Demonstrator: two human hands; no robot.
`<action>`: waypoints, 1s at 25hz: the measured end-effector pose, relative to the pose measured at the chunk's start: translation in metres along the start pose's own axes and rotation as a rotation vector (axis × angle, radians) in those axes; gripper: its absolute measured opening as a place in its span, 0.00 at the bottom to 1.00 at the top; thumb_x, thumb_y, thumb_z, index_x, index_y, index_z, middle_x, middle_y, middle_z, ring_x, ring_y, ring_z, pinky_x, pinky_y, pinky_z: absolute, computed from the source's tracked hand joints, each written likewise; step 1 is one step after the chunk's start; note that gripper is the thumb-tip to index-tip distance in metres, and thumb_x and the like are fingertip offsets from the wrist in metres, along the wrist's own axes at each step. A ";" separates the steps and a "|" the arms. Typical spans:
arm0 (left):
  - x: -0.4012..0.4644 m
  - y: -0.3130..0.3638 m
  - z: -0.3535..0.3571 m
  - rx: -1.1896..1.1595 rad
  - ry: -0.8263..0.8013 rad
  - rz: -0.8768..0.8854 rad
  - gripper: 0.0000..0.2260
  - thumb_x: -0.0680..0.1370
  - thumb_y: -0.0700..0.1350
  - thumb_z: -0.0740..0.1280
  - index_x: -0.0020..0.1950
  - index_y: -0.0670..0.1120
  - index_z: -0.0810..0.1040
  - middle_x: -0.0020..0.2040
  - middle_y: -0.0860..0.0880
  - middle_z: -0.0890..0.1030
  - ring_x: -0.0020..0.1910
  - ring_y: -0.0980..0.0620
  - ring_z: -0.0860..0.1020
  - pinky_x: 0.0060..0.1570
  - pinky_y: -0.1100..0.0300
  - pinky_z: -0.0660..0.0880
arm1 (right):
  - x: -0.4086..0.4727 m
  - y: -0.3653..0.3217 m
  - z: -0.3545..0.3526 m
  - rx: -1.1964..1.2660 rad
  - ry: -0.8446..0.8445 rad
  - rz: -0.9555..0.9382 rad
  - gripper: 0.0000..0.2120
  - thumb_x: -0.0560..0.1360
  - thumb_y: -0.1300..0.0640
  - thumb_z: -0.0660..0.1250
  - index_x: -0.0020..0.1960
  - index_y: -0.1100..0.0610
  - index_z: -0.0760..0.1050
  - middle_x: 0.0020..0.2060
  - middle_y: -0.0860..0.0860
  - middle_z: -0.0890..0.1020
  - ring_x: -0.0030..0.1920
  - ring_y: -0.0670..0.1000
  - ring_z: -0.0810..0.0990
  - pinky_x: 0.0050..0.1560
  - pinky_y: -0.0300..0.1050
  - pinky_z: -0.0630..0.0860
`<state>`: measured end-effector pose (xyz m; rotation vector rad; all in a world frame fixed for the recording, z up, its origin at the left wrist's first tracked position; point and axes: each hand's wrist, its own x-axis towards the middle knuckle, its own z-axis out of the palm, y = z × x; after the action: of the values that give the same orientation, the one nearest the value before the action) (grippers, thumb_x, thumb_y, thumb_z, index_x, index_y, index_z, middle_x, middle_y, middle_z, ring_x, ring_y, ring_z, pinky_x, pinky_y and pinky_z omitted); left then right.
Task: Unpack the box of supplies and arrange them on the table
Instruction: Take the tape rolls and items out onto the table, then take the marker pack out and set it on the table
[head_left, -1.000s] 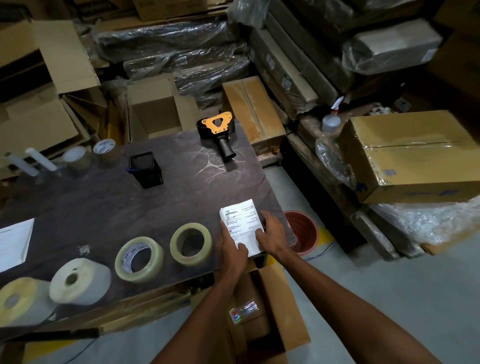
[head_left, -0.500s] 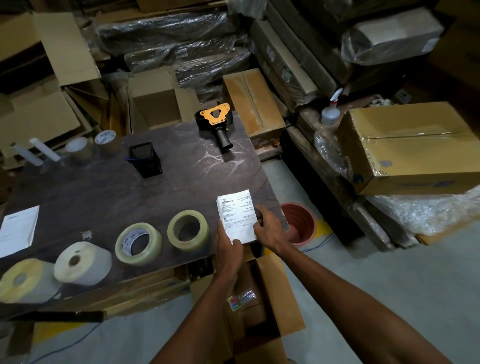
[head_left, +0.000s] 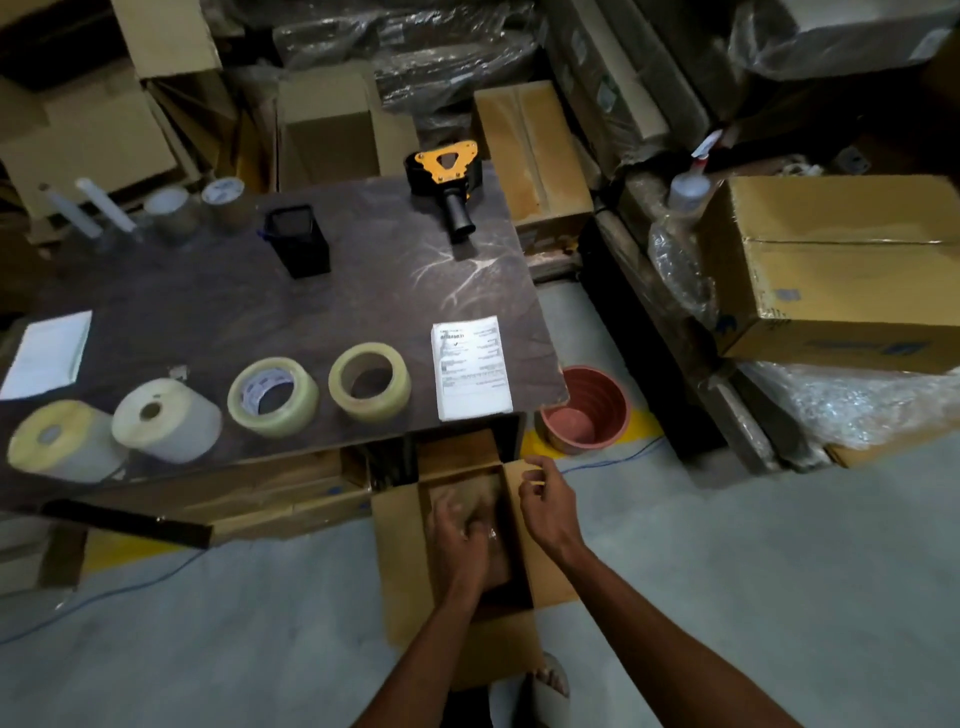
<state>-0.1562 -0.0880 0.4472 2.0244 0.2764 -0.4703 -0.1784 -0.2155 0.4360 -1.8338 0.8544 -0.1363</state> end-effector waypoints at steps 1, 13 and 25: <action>-0.003 -0.013 0.000 0.037 -0.011 -0.026 0.22 0.75 0.34 0.67 0.69 0.43 0.72 0.64 0.44 0.74 0.62 0.44 0.75 0.60 0.54 0.74 | -0.007 0.013 0.002 -0.023 -0.054 0.020 0.14 0.77 0.64 0.61 0.60 0.52 0.73 0.47 0.50 0.80 0.44 0.50 0.79 0.42 0.42 0.74; 0.003 -0.187 0.026 0.102 -0.096 -0.150 0.16 0.77 0.35 0.65 0.64 0.43 0.77 0.56 0.46 0.82 0.57 0.47 0.79 0.54 0.64 0.70 | -0.034 0.176 0.081 -0.329 -0.504 0.149 0.14 0.77 0.60 0.63 0.60 0.62 0.77 0.55 0.59 0.82 0.56 0.60 0.80 0.48 0.42 0.71; 0.098 -0.386 0.097 0.091 -0.183 -0.095 0.19 0.78 0.34 0.64 0.69 0.39 0.73 0.67 0.44 0.75 0.64 0.49 0.74 0.51 0.80 0.63 | 0.053 0.356 0.203 -0.567 -0.641 0.061 0.27 0.75 0.47 0.65 0.63 0.68 0.74 0.54 0.65 0.81 0.56 0.63 0.80 0.50 0.42 0.74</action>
<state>-0.2378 0.0101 0.0576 2.0458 0.2436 -0.7349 -0.2189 -0.1575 0.0295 -2.1694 0.5084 0.7671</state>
